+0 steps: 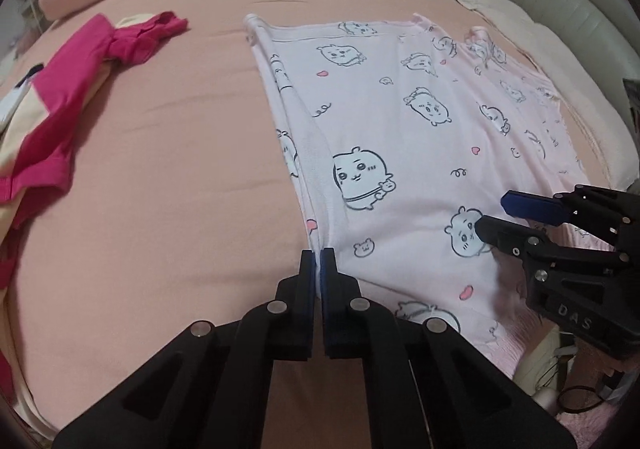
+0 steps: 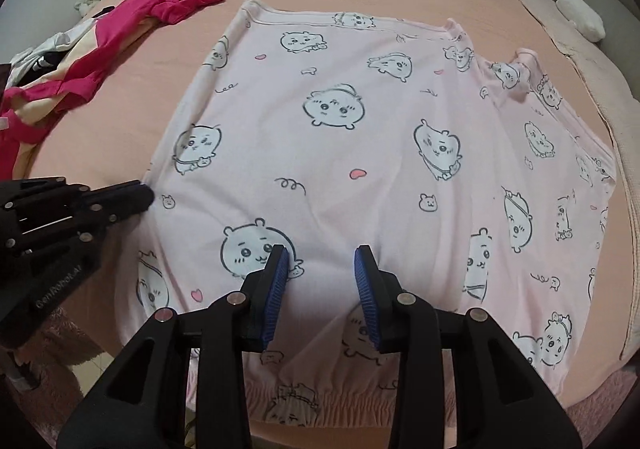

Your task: Fold clothes

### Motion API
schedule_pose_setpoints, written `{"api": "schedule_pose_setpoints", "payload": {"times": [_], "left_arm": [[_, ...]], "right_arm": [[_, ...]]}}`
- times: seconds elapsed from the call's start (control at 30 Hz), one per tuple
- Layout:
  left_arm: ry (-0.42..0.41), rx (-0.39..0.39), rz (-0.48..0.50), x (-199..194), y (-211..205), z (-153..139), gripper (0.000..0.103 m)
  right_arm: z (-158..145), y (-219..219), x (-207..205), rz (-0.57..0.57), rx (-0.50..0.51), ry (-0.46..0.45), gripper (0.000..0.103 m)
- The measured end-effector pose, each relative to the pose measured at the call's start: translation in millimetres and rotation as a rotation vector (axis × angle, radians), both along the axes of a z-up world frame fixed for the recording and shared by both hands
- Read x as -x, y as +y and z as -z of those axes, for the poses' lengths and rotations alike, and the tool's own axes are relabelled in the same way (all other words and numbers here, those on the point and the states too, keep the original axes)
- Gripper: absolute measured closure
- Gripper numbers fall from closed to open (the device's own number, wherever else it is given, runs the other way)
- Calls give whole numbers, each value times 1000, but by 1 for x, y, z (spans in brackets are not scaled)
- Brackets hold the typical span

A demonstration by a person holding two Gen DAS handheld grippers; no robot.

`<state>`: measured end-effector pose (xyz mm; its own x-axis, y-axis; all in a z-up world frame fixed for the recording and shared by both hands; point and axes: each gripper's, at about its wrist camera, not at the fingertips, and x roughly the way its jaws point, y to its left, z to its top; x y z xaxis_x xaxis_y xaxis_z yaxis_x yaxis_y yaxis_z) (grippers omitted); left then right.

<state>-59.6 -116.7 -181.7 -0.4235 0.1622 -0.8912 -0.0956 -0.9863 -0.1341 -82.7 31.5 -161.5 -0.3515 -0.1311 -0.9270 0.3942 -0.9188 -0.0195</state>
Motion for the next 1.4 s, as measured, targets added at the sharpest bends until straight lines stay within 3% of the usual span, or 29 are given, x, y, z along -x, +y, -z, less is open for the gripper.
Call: {"api": "schedule_pose_setpoints", "payload": {"times": [0.13,0.27,0.37,0.5,0.6,0.7,0.73,0.8,0.87,0.97,1.1,1.2,1.27,1.4], "left_arm": [[19,0,-39,-11,-16,-8,100],[74,-165,-2,-16,-19,-21,99],[100,-129,128,-20,11,-22,98],[20,48,210,-23,34,3,99],[-10,48,136,-25,13,-3,98],[50,-13,150,-29,10,-14,97],[84,-46,178,-30,17,-19,94],[140,-93,232,-33,33,-27,55],[133,-23,279,-37,54,-18,53],[66,105,304,-42,67,0,54],[-4,98,235,-48,44,-3,54],[38,19,153,-43,22,-15,60],[72,3,88,-28,10,-22,60],[43,-27,12,20,-10,-18,60]], "right_arm": [[-1,-2,-7,-39,58,-17,68],[-2,-5,-15,-77,116,-34,68],[0,-9,-21,-98,105,-35,64],[6,-6,-26,-91,20,-53,63],[-1,10,-30,-81,33,-50,63],[-6,24,-34,-57,82,-41,61],[-4,25,-34,-40,94,-33,61],[-1,26,-35,-7,118,-16,61],[3,27,-36,18,128,-8,61],[9,20,-40,-18,57,-5,61],[10,23,-49,-41,24,-14,61],[3,33,-47,-18,92,-24,61],[-4,36,-42,-4,125,-14,61],[-11,29,-24,0,157,4,60]]}}
